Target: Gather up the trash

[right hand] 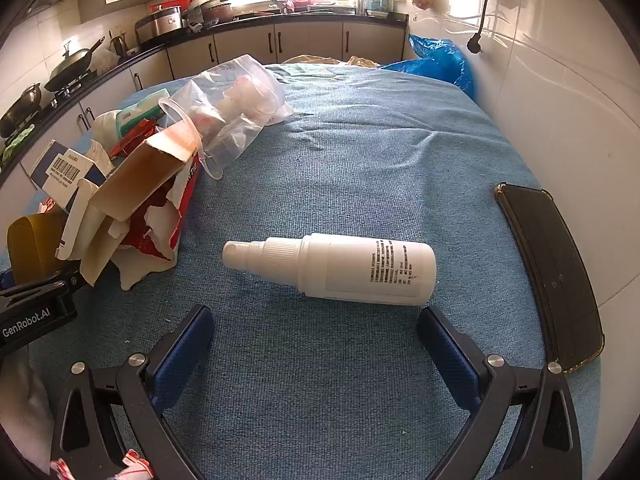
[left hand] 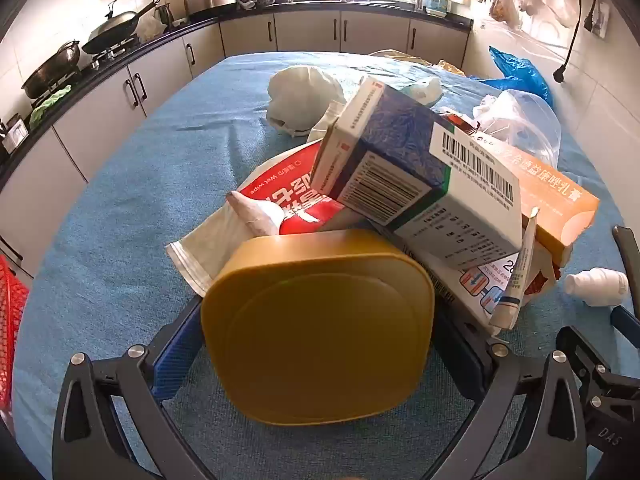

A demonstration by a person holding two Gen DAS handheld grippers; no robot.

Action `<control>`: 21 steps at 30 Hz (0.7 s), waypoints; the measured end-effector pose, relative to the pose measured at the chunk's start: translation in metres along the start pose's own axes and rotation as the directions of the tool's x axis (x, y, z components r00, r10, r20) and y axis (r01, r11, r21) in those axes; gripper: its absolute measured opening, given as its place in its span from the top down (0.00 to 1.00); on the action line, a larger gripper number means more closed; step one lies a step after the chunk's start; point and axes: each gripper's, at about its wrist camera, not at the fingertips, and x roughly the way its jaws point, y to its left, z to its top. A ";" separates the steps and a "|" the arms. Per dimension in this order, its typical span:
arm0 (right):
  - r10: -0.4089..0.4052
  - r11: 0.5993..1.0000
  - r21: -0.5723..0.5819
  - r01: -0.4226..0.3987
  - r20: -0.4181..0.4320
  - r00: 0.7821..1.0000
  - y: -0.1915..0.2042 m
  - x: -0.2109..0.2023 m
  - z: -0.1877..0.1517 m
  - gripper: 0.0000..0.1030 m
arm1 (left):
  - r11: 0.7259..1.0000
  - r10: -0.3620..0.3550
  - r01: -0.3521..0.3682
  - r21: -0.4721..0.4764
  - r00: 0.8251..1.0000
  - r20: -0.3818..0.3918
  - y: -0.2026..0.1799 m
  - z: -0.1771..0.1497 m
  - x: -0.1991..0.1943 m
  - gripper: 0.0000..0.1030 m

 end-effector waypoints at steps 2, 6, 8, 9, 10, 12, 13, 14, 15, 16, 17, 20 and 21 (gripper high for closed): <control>0.000 1.000 0.000 0.000 -0.001 1.000 0.000 0.000 0.000 0.00 | 1.000 -0.002 0.002 -0.002 1.000 0.018 0.000 0.000 -0.001 0.00; -0.003 1.000 -0.002 0.003 -0.006 1.000 0.000 0.000 0.000 0.00 | 1.000 -0.003 0.003 -0.003 1.000 0.005 0.000 0.000 0.000 0.00; -0.004 1.000 -0.003 0.004 -0.008 1.000 0.000 0.000 0.000 0.00 | 1.000 -0.004 0.004 -0.003 1.000 0.004 0.000 0.000 0.000 0.00; -0.004 1.000 -0.003 0.004 -0.008 1.000 0.000 0.000 0.000 0.00 | 1.000 -0.004 0.004 -0.003 1.000 0.004 0.000 0.001 0.000 0.00; -0.004 1.000 -0.003 0.004 -0.008 1.000 0.000 0.000 0.000 0.00 | 1.000 -0.004 0.004 -0.003 1.000 0.004 0.001 0.001 0.000 0.00; -0.004 1.000 -0.003 0.004 -0.008 1.000 0.000 0.000 0.000 0.00 | 1.000 -0.003 0.003 -0.002 1.000 0.008 0.000 0.000 0.000 0.00; -0.004 1.000 -0.002 0.003 -0.008 1.000 0.000 0.000 0.000 0.00 | 1.000 -0.002 0.002 -0.002 1.000 0.008 0.000 -0.001 -0.001 0.00; -0.003 1.000 -0.002 0.003 -0.008 1.000 0.000 0.000 0.000 0.00 | 1.000 -0.002 0.002 -0.002 1.000 0.009 0.000 -0.001 -0.001 0.00; -0.004 1.000 -0.002 0.004 -0.008 1.000 0.000 0.000 0.000 0.00 | 1.000 -0.002 0.002 -0.002 1.000 0.009 -0.001 -0.001 -0.001 0.00; -0.004 1.000 -0.003 0.004 -0.008 1.000 0.000 0.000 0.000 0.00 | 1.000 -0.002 0.002 -0.002 1.000 0.008 -0.001 -0.001 -0.001 0.00; -0.004 1.000 -0.003 0.004 -0.008 1.000 0.000 0.000 0.000 0.00 | 1.000 -0.002 0.002 -0.002 1.000 0.008 -0.001 -0.002 -0.001 0.00; -0.003 1.000 -0.002 0.003 -0.008 1.000 0.000 0.000 -0.001 0.00 | 1.000 -0.004 0.004 -0.003 1.000 0.005 0.000 0.001 0.000 0.00; -0.003 1.000 -0.002 0.003 -0.008 1.000 0.000 0.000 0.000 0.00 | 1.000 -0.004 0.004 -0.003 1.000 0.005 0.000 0.000 0.000 0.00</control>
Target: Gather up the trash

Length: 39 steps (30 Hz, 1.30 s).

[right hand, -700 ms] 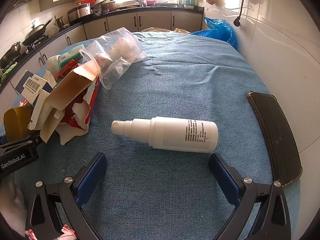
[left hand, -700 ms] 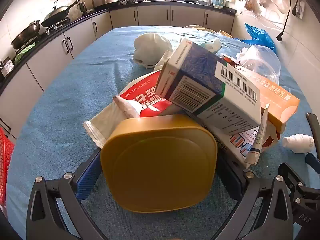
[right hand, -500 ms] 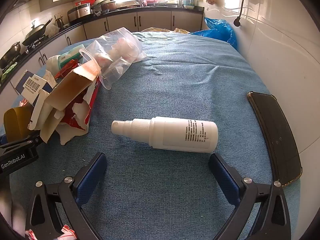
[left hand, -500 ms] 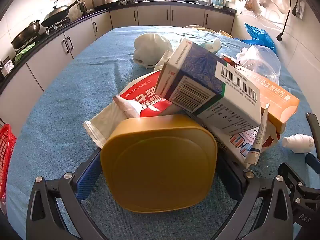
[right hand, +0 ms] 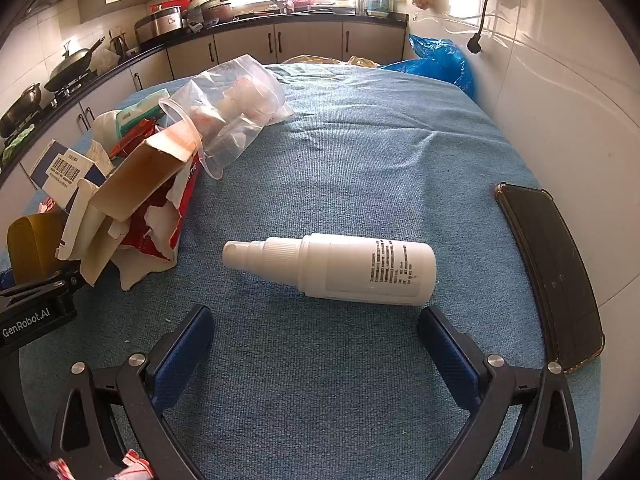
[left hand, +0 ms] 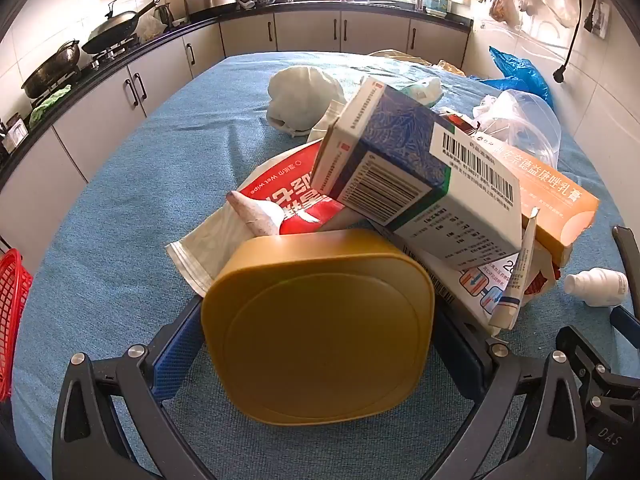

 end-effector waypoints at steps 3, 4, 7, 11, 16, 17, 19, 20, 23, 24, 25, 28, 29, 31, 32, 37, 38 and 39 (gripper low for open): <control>0.000 1.000 0.000 0.000 0.000 1.000 0.001 0.000 0.001 0.00 | 1.000 0.000 0.000 0.000 1.000 0.000 0.000 0.001 0.000 0.00; -0.001 1.000 -0.001 0.001 0.000 1.000 0.001 0.000 0.001 0.00 | 1.000 0.000 0.000 0.000 1.000 0.000 0.000 0.001 0.001 0.00; -0.001 1.000 -0.001 0.001 0.001 1.000 0.001 0.000 0.000 0.00 | 1.000 0.000 0.000 0.000 1.000 0.000 0.001 0.001 0.001 0.00; 0.000 1.000 0.002 0.000 0.001 1.000 0.001 -0.001 -0.001 0.00 | 1.000 0.001 -0.001 0.000 1.000 0.001 0.000 0.001 0.000 0.00; -0.002 1.000 0.019 0.003 -0.054 0.999 0.001 0.000 0.003 0.00 | 0.999 -0.027 0.028 0.039 0.999 -0.023 0.002 0.001 0.000 0.00; -0.006 1.000 0.020 0.007 -0.066 0.998 0.001 0.001 0.004 0.00 | 0.998 -0.038 0.040 0.055 0.998 -0.040 0.002 0.002 0.000 0.00; -0.007 1.000 0.025 0.009 -0.086 0.996 0.000 0.000 0.003 0.00 | 0.995 -0.054 0.059 0.084 0.997 -0.062 0.002 0.004 0.000 0.00; -0.004 1.000 0.021 0.006 -0.092 0.996 0.000 -0.002 0.001 0.00 | 0.993 -0.064 0.070 0.099 0.996 -0.065 0.007 0.002 0.001 0.00; -0.009 1.000 0.021 0.011 -0.083 0.996 0.004 -0.010 -0.009 0.00 | 0.986 -0.092 0.101 0.131 0.993 -0.078 0.007 -0.002 -0.004 0.00; -0.013 1.000 0.021 0.015 -0.082 0.997 0.005 -0.012 -0.011 0.00 | 0.984 -0.102 0.112 0.136 0.992 -0.077 0.008 -0.006 -0.008 0.00; -0.014 1.000 0.022 0.016 -0.082 0.997 0.005 -0.015 -0.015 0.00 | 0.983 -0.115 0.124 0.134 0.991 -0.074 0.010 -0.009 -0.012 0.00; -0.008 1.000 0.019 0.010 -0.077 0.997 0.011 -0.027 -0.027 0.01 | 0.983 -0.152 0.158 0.098 0.986 -0.070 0.021 -0.018 -0.026 0.00; -0.004 1.000 0.017 0.005 -0.068 0.998 0.013 -0.033 -0.031 0.03 | 0.983 -0.157 0.162 0.089 0.986 -0.059 0.025 -0.022 -0.033 0.00; -0.001 1.000 0.014 0.001 -0.026 1.000 0.015 -0.048 -0.035 0.04 | 0.985 -0.155 0.156 0.076 0.988 -0.025 0.036 -0.034 -0.050 0.00; -0.006 1.000 0.013 0.006 -0.003 1.000 0.017 -0.055 -0.037 0.04 | 0.986 -0.152 0.151 0.068 0.988 0.006 0.043 -0.039 -0.063 0.00; 0.008 0.999 0.043 -0.013 0.108 0.994 0.022 -0.095 -0.047 0.04 | 0.993 -0.112 0.107 0.043 0.985 0.131 0.063 -0.057 -0.109 0.00; 0.005 0.999 0.044 -0.011 0.134 0.991 0.025 -0.102 -0.049 0.04 | 0.995 -0.097 0.093 0.036 0.983 0.154 0.067 -0.060 -0.116 0.00; -0.002 0.999 0.042 -0.005 0.162 0.987 0.028 -0.108 -0.051 0.04 | 0.996 -0.085 0.081 0.031 0.981 0.175 0.070 -0.064 -0.124 0.00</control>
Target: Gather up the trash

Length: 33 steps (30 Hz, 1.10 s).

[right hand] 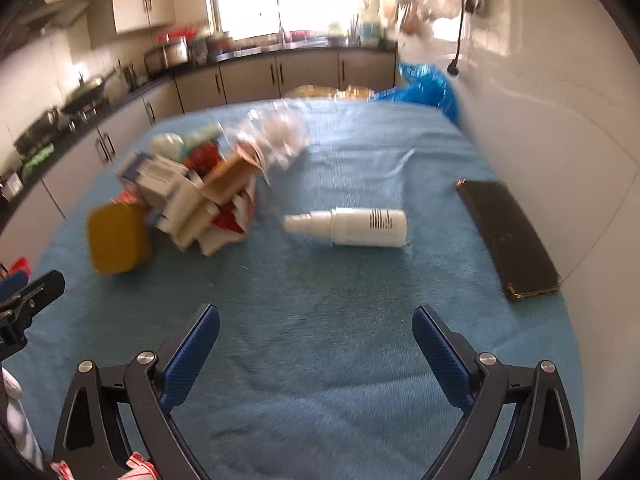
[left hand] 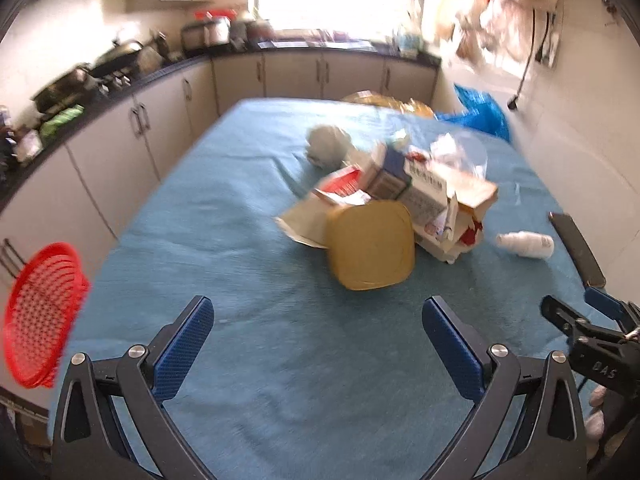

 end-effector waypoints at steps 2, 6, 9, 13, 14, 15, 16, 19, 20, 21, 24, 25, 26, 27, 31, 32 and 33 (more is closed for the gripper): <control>0.004 1.000 -0.021 -0.002 0.066 0.998 0.007 -0.015 -0.006 0.04 | 1.000 0.021 -0.021 -0.004 0.999 0.029 0.004 0.002 -0.011 0.00; 0.042 0.999 -0.014 -0.042 0.065 0.997 0.011 -0.020 -0.013 0.04 | 0.999 0.044 -0.043 -0.011 0.996 0.074 0.009 -0.006 -0.032 0.00; 0.066 0.998 -0.011 -0.065 0.073 0.995 0.019 -0.030 -0.019 0.05 | 0.998 0.063 -0.062 -0.006 0.992 0.111 0.008 -0.005 -0.043 0.00; 0.026 0.998 -0.052 -0.019 0.127 0.992 0.029 -0.044 -0.021 0.06 | 0.997 0.072 -0.073 0.003 0.987 0.143 0.005 -0.009 -0.055 0.00; 0.023 0.998 -0.057 -0.015 0.138 0.990 0.031 -0.048 -0.022 0.06 | 0.997 0.071 -0.072 0.002 0.987 0.146 0.005 -0.010 -0.058 0.00; 0.024 0.998 -0.058 -0.016 0.147 0.989 0.033 -0.052 -0.021 0.06 | 0.997 0.073 -0.073 0.000 0.986 0.148 0.006 -0.011 -0.061 0.00; 0.026 0.998 -0.058 -0.017 0.157 0.987 0.034 -0.057 -0.021 0.06 | 0.997 0.075 -0.076 -0.003 0.986 0.149 0.006 -0.012 -0.062 0.00; 0.027 0.998 -0.060 -0.017 0.172 0.985 0.036 -0.066 -0.022 0.06 | 0.997 0.081 -0.080 -0.008 0.985 0.152 0.006 -0.014 -0.068 0.00; 0.028 0.998 -0.061 -0.018 0.176 0.984 0.036 -0.069 -0.022 0.06 | 0.997 0.083 -0.083 -0.007 0.985 0.153 0.006 -0.015 -0.069 0.00; 0.029 0.998 -0.060 -0.019 0.179 0.983 0.036 -0.072 -0.023 0.06 | 0.996 0.085 -0.085 -0.007 0.984 0.154 0.006 -0.016 -0.071 0.00; 0.032 0.998 -0.055 -0.022 0.184 0.982 0.036 -0.078 -0.026 0.06 | 0.996 0.092 -0.092 -0.007 0.982 0.166 0.006 -0.021 -0.080 0.00; 0.033 0.998 -0.050 -0.024 0.186 0.982 0.035 -0.081 -0.028 0.06 | 0.995 0.096 -0.096 -0.006 0.981 0.168 0.006 -0.022 -0.082 0.00; 0.034 0.999 -0.045 -0.026 0.189 0.981 0.034 -0.084 -0.029 0.06 | 0.995 0.099 -0.100 -0.005 0.980 0.171 0.006 -0.023 -0.085 0.00; 0.038 0.999 -0.041 -0.030 0.190 0.981 0.033 -0.087 -0.031 0.06 | 0.995 0.102 -0.102 -0.005 0.980 0.173 0.006 -0.024 -0.086 0.00; 0.044 0.999 -0.035 -0.038 0.200 0.979 0.032 -0.098 -0.034 0.06 | 0.995 0.104 -0.103 -0.014 0.978 0.183 0.009 -0.029 -0.096 0.00; 0.046 0.999 -0.034 -0.039 0.204 0.978 0.032 -0.101 -0.035 0.06 | 0.994 0.106 -0.105 -0.015 0.977 0.187 0.010 -0.030 -0.099 0.00; 0.046 0.999 -0.034 -0.040 0.209 0.977 0.033 -0.104 -0.036 0.06 | 0.994 0.109 -0.108 -0.016 0.976 0.190 0.010 -0.032 -0.101 0.00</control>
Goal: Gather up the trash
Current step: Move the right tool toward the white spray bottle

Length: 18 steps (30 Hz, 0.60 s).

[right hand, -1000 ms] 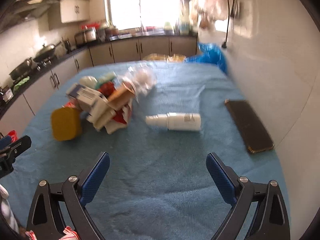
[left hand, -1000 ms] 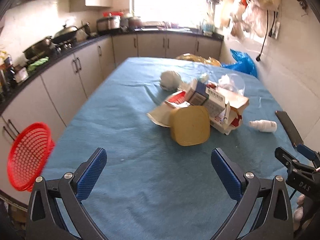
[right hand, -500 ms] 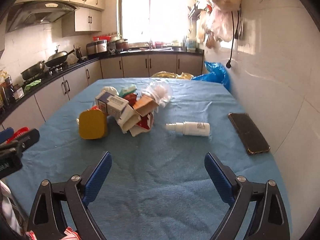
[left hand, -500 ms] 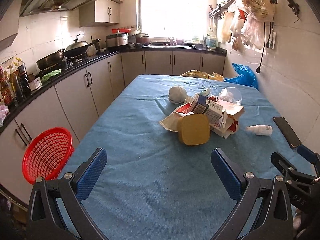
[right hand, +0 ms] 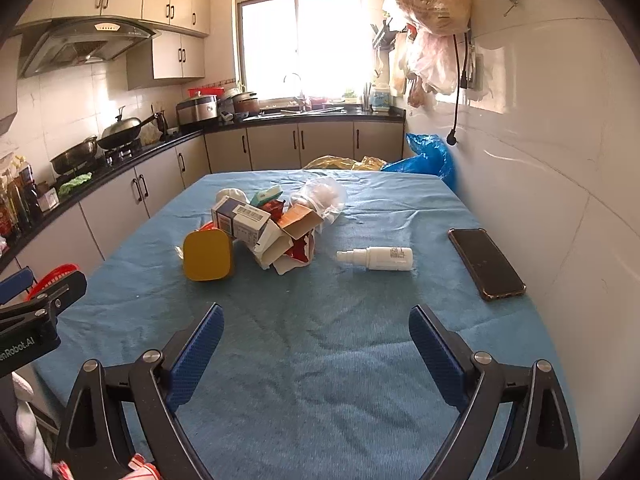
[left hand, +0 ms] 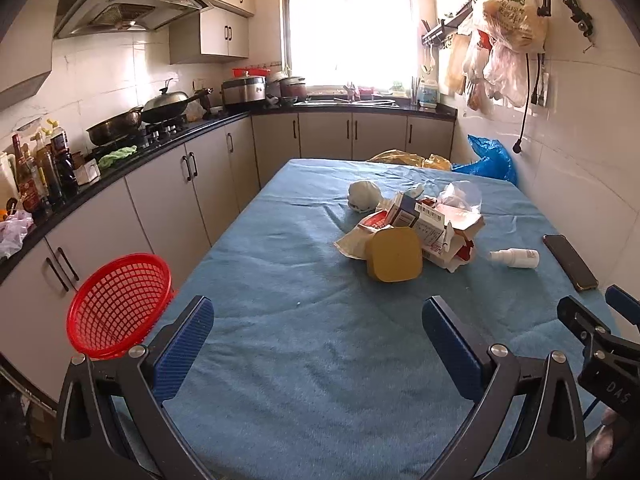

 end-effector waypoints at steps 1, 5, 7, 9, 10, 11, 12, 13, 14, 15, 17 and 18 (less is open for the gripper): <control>0.001 1.000 0.001 -0.001 0.005 1.000 0.000 -0.003 0.000 0.06 | 1.000 0.002 -0.002 -0.001 1.000 0.003 0.000 -0.001 -0.002 0.00; 0.008 1.000 0.001 -0.008 0.015 1.000 0.002 -0.012 -0.001 0.06 | 1.000 0.002 -0.002 -0.003 1.000 0.012 0.003 -0.004 -0.011 0.00; 0.013 1.000 0.003 -0.013 0.016 1.000 0.003 -0.015 -0.002 0.06 | 1.000 0.001 -0.001 -0.004 1.000 0.014 0.004 -0.005 -0.014 0.00; 0.014 1.000 0.001 -0.014 0.017 1.000 0.004 -0.018 -0.003 0.06 | 1.000 0.001 -0.001 -0.005 1.000 0.014 0.004 -0.006 -0.016 0.00; 0.014 1.000 -0.001 -0.014 0.017 1.000 0.005 -0.019 -0.004 0.06 | 1.000 -0.001 0.001 -0.007 1.000 0.014 0.005 -0.006 -0.017 0.00; 0.015 1.000 -0.001 -0.015 0.016 1.000 0.005 -0.019 -0.004 0.06 | 1.000 -0.002 0.003 -0.009 1.000 0.014 0.006 -0.007 -0.017 0.00; 0.015 1.000 -0.002 -0.015 0.016 1.000 0.005 -0.020 -0.004 0.06 | 1.000 -0.002 0.003 -0.012 1.000 0.013 0.005 -0.007 -0.018 0.00; 0.016 1.000 -0.003 -0.016 0.015 1.000 0.006 -0.021 -0.004 0.06 | 1.000 -0.003 0.003 -0.015 1.000 0.014 0.006 -0.007 -0.018 0.00; 0.017 1.000 -0.003 -0.017 0.015 1.000 0.006 -0.021 -0.004 0.06 | 1.000 -0.004 0.004 -0.018 1.000 0.014 0.007 -0.007 -0.019 0.00; 0.018 1.000 -0.004 -0.018 0.015 1.000 0.006 -0.021 -0.004 0.06 | 1.000 -0.005 0.005 -0.020 1.000 0.014 0.007 -0.007 -0.020 0.00; 0.018 1.000 -0.003 -0.018 0.015 1.000 0.006 -0.021 -0.005 0.06 | 1.000 -0.008 0.009 -0.025 1.000 0.013 0.008 -0.008 -0.021 0.00; 0.018 1.000 -0.002 -0.018 0.014 1.000 0.006 -0.022 -0.005 0.06 | 1.000 -0.010 0.010 -0.027 1.000 0.012 0.009 -0.008 -0.021 0.00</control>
